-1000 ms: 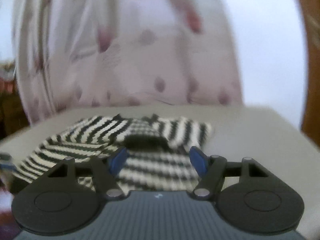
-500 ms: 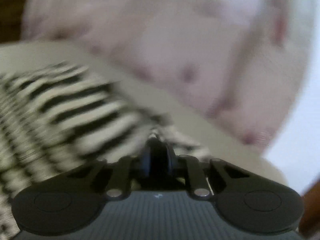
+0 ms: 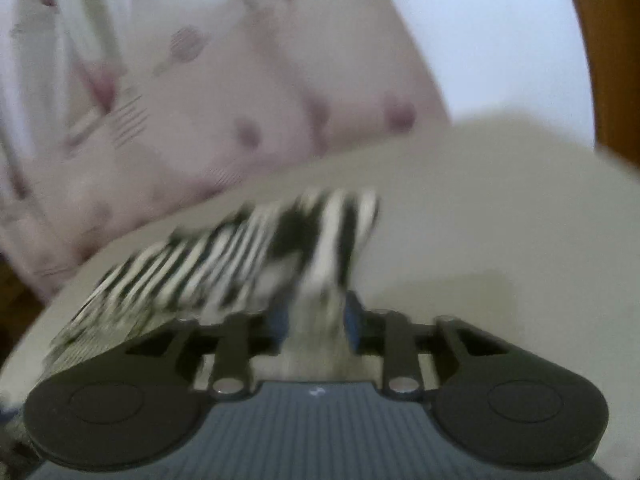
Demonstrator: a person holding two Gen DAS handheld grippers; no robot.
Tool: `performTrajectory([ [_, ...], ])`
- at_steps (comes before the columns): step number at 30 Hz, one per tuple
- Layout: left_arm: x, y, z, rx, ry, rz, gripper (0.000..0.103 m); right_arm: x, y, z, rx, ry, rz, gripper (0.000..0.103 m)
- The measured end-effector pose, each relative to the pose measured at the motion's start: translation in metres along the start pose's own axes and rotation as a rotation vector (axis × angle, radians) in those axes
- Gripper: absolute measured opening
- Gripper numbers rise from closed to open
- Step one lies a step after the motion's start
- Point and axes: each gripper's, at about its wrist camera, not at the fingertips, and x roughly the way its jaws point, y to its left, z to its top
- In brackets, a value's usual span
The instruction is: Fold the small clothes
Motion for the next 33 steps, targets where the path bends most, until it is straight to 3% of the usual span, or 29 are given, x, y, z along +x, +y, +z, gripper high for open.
performTrajectory([
  [2, -0.003, 0.005, -0.002, -0.010, 0.000, -0.020, 0.102, -0.034, -0.003, -0.041, 0.021, 0.010, 0.054, 0.057],
  [5, -0.008, 0.011, -0.006, -0.015, 0.001, -0.047, 0.102, -0.078, -0.002, -0.087, 0.042, 0.002, 0.067, 0.057],
  [10, -0.016, 0.021, -0.017, -0.065, 0.005, -0.105, 0.102, -0.100, 0.007, -0.121, 0.057, -0.017, 0.081, 0.058],
  [16, -0.020, 0.051, -0.036, -0.199, 0.053, -0.192, 0.102, -0.069, 0.008, -0.123, 0.125, 0.002, 0.170, 0.056],
  [17, -0.019, 0.055, -0.038, -0.220, 0.062, -0.197, 0.102, -0.070, 0.009, -0.127, 0.138, -0.004, 0.193, 0.044],
  [18, -0.018, 0.058, -0.040, -0.243, 0.066, -0.203, 0.102, -0.068, 0.010, -0.126, 0.146, -0.001, 0.203, 0.025],
  [20, -0.015, 0.062, -0.042, -0.270, 0.066, -0.225, 0.101, -0.071, 0.014, -0.126, 0.137, -0.014, 0.209, 0.013],
  [22, -0.011, 0.058, -0.042, -0.247, 0.080, -0.220, 0.099, -0.077, 0.016, -0.123, 0.134, -0.040, 0.233, 0.011],
  [25, -0.007, 0.046, -0.040, -0.175, 0.109, -0.242, 0.085, -0.086, 0.014, -0.114, 0.165, -0.076, 0.277, 0.011],
  [28, -0.002, 0.035, -0.041, -0.108, 0.116, -0.214, 0.085, -0.089, 0.012, -0.105, 0.161, -0.090, 0.292, 0.010],
  [33, 0.006, 0.036, -0.040, -0.126, 0.123, -0.216, 0.089, -0.076, 0.005, -0.105, 0.205, -0.035, 0.285, 0.012],
])
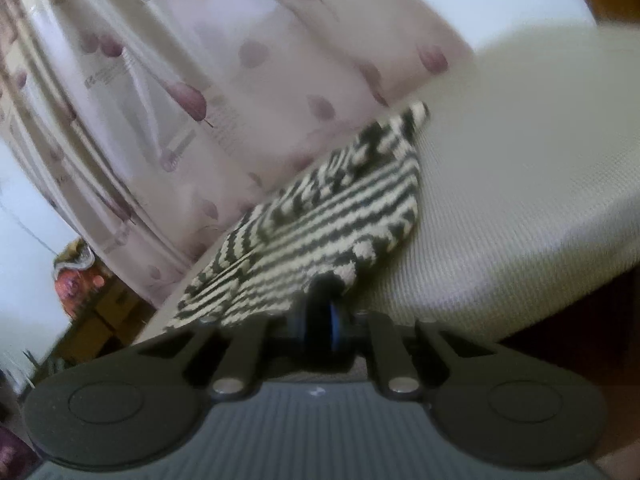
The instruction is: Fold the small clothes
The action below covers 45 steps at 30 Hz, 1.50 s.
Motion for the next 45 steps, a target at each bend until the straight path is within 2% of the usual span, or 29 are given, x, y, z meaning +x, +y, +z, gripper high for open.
performTrajectory([
  [2, 0.002, 0.000, 0.002, -0.019, 0.002, -0.003, 0.088, 0.002, -0.001, -0.001, 0.006, 0.002, -0.017, 0.013],
  [3, 0.003, 0.000, 0.003, -0.025, 0.004, -0.003, 0.084, 0.004, -0.002, -0.001, 0.012, 0.008, -0.013, 0.013],
  [4, 0.004, -0.002, 0.003, -0.022, 0.015, 0.008, 0.061, 0.005, -0.003, -0.001, 0.018, 0.013, -0.012, 0.013],
  [5, 0.006, -0.003, 0.004, -0.009, 0.031, 0.029, 0.019, 0.007, -0.003, -0.002, 0.020, 0.019, -0.015, 0.013],
  [6, 0.009, -0.006, 0.005, 0.012, 0.055, 0.057, 0.010, 0.009, -0.002, -0.003, 0.017, 0.026, -0.024, 0.013],
  [9, 0.005, -0.022, 0.000, 0.075, 0.024, 0.094, 0.010, 0.014, 0.000, -0.007, -0.011, 0.045, -0.047, 0.009],
  [11, -0.003, -0.039, 0.000, 0.124, -0.034, 0.119, 0.010, 0.013, 0.003, -0.006, -0.009, 0.044, -0.035, 0.009],
  [15, -0.012, -0.058, 0.012, 0.126, -0.137, 0.088, 0.009, 0.004, 0.006, 0.005, 0.045, -0.002, 0.041, 0.008],
  [20, -0.015, -0.077, 0.041, 0.099, -0.256, 0.030, 0.009, 0.000, 0.016, 0.036, 0.107, -0.070, 0.135, 0.009],
  [25, -0.005, -0.098, 0.078, 0.124, -0.346, 0.035, 0.009, 0.013, 0.026, 0.073, 0.120, -0.118, 0.181, 0.009],
  [30, 0.014, -0.108, 0.123, 0.130, -0.403, 0.049, 0.009, 0.037, 0.028, 0.119, 0.104, -0.152, 0.163, 0.009],
  [36, 0.060, -0.098, 0.171, 0.104, -0.417, 0.100, 0.009, 0.086, 0.016, 0.171, 0.112, -0.157, 0.115, 0.009],
  [40, 0.097, -0.079, 0.194, 0.057, -0.416, 0.149, 0.009, 0.126, -0.001, 0.195, 0.139, -0.147, 0.066, 0.009],
  [45, 0.142, -0.063, 0.212, 0.074, -0.396, 0.228, 0.009, 0.176, -0.024, 0.206, 0.164, -0.105, -0.015, 0.009],
])
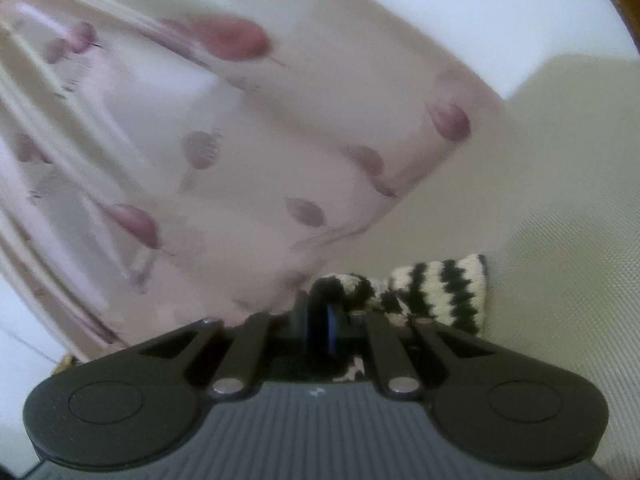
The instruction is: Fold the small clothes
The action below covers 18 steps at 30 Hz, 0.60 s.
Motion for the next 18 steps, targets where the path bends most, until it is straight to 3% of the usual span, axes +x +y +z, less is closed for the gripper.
performTrajectory([
  [5, 0.039, 0.014, -0.005, 0.008, 0.029, 0.061, 0.010, 0.036, -0.031, 0.001, 0.073, 0.005, -0.046, 0.009],
  [9, 0.051, 0.022, -0.011, -0.011, 0.055, 0.066, 0.014, 0.055, -0.044, -0.002, 0.122, 0.010, -0.065, 0.012],
  [10, 0.053, 0.023, -0.011, -0.014, 0.057, 0.063, 0.025, 0.057, -0.049, -0.003, 0.154, 0.009, -0.063, 0.012],
  [11, 0.054, 0.025, -0.011, -0.020, 0.061, 0.066, 0.052, 0.057, -0.054, -0.004, 0.189, 0.001, -0.053, 0.012],
  [12, 0.054, 0.026, -0.011, -0.028, 0.056, 0.073, 0.070, 0.057, -0.058, -0.004, 0.214, -0.013, -0.050, 0.013],
  [13, 0.050, 0.028, -0.011, -0.044, 0.037, 0.087, 0.098, 0.055, -0.059, -0.006, 0.231, -0.030, -0.048, 0.014],
  [15, 0.036, 0.028, -0.010, -0.076, -0.056, 0.096, 0.103, 0.048, -0.055, -0.007, 0.223, -0.060, -0.035, 0.016],
  [18, 0.028, 0.033, -0.003, -0.075, -0.064, 0.092, 0.102, 0.027, -0.042, -0.009, 0.153, -0.143, -0.064, 0.017],
])
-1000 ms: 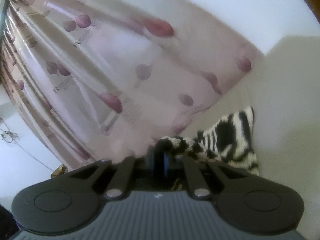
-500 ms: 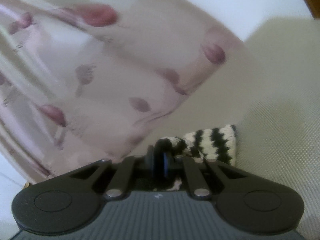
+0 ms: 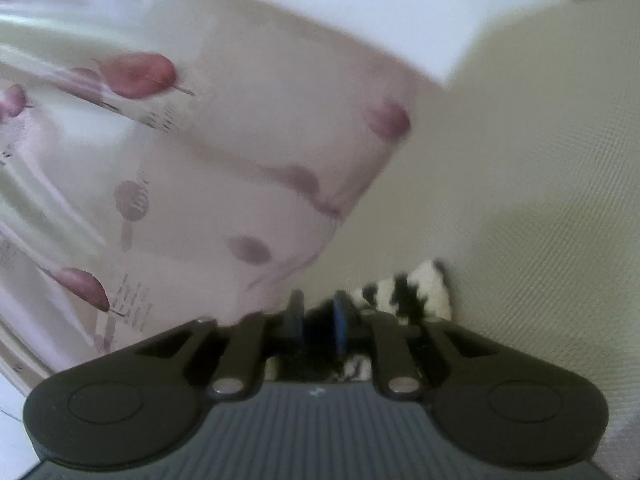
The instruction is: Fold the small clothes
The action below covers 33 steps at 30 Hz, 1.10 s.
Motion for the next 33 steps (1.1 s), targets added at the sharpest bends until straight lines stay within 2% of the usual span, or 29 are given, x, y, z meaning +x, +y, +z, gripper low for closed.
performTrajectory([
  [2, -0.005, 0.005, 0.002, 0.013, 0.004, 0.014, 0.102, -0.013, 0.007, -0.001, -0.034, -0.026, 0.006, 0.017],
  [4, -0.009, 0.008, 0.001, 0.065, 0.023, 0.052, 0.102, -0.017, 0.019, -0.003, -0.104, -0.003, 0.016, 0.017],
  [7, -0.012, 0.010, -0.003, 0.181, 0.059, 0.098, 0.099, -0.014, 0.039, -0.016, -0.306, 0.106, -0.036, 0.017],
  [9, -0.012, 0.014, -0.009, 0.238, 0.121, 0.106, 0.090, -0.009, 0.050, -0.030, -0.447, 0.165, -0.064, 0.017],
  [11, -0.010, 0.017, -0.018, 0.272, 0.184, 0.118, 0.060, -0.003, 0.057, -0.047, -0.570, 0.205, -0.120, 0.017],
  [13, -0.010, 0.021, -0.026, 0.288, 0.234, 0.124, 0.043, 0.002, 0.060, -0.062, -0.660, 0.236, -0.174, 0.016],
  [15, -0.013, 0.027, -0.033, 0.271, 0.252, 0.117, 0.033, 0.002, 0.059, -0.074, -0.707, 0.251, -0.185, 0.017],
  [16, -0.017, 0.030, -0.034, 0.249, 0.249, 0.111, 0.021, 0.001, 0.058, -0.079, -0.722, 0.253, -0.187, 0.017],
  [17, -0.022, 0.030, -0.035, 0.230, 0.246, 0.106, 0.016, -0.001, 0.057, -0.082, -0.735, 0.255, -0.191, 0.017],
  [19, -0.037, 0.030, -0.036, 0.219, 0.219, 0.124, 0.013, -0.003, 0.055, -0.083, -0.728, 0.256, -0.189, 0.017],
  [22, -0.065, 0.033, -0.042, 0.196, 0.196, 0.132, 0.013, -0.007, 0.051, -0.080, -0.711, 0.270, -0.186, 0.017],
  [25, -0.075, 0.044, -0.053, 0.163, 0.227, 0.138, 0.013, -0.012, 0.050, -0.082, -0.714, 0.278, -0.182, 0.017],
  [28, -0.074, 0.051, -0.051, 0.166, 0.170, 0.065, 0.014, -0.015, 0.049, -0.082, -0.705, 0.279, -0.172, 0.017],
  [30, -0.073, 0.046, -0.045, 0.169, 0.148, 0.074, 0.032, -0.015, 0.049, -0.081, -0.695, 0.282, -0.170, 0.017],
  [31, -0.074, 0.043, -0.041, 0.164, 0.142, 0.076, 0.060, -0.015, 0.048, -0.080, -0.693, 0.283, -0.170, 0.017],
  [32, -0.079, 0.040, -0.037, 0.151, 0.119, 0.069, 0.077, -0.016, 0.049, -0.081, -0.693, 0.284, -0.170, 0.017],
  [33, -0.085, 0.035, -0.033, 0.150, 0.078, 0.067, 0.080, -0.017, 0.049, -0.081, -0.694, 0.284, -0.168, 0.017],
])
